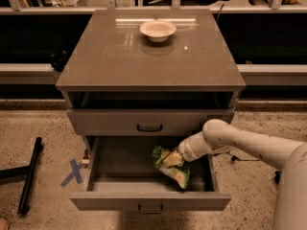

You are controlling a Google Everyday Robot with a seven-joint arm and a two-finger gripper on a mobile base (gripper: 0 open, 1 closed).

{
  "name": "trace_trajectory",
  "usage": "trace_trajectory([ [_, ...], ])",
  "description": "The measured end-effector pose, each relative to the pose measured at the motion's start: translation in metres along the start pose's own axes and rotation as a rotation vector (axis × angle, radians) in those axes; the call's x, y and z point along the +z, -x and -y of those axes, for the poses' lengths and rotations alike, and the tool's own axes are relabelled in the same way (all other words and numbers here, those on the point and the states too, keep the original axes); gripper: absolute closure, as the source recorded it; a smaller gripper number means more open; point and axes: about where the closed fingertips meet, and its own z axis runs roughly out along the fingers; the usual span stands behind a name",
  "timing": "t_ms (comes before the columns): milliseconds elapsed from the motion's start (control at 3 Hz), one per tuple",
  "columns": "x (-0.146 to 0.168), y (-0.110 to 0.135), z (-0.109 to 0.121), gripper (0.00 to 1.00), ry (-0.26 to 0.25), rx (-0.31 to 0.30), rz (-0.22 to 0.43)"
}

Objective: Place green rice chip bag into middle drawer

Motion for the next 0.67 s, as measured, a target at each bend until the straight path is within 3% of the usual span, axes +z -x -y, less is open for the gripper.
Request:
trace_trajectory([
  [333, 0.0089, -0.0024, -0.0006, 0.3, -0.022, 0.025, 0.01],
  [667, 0.0096, -0.0056, -0.0009, 0.07, -0.035, 0.041, 0.018],
])
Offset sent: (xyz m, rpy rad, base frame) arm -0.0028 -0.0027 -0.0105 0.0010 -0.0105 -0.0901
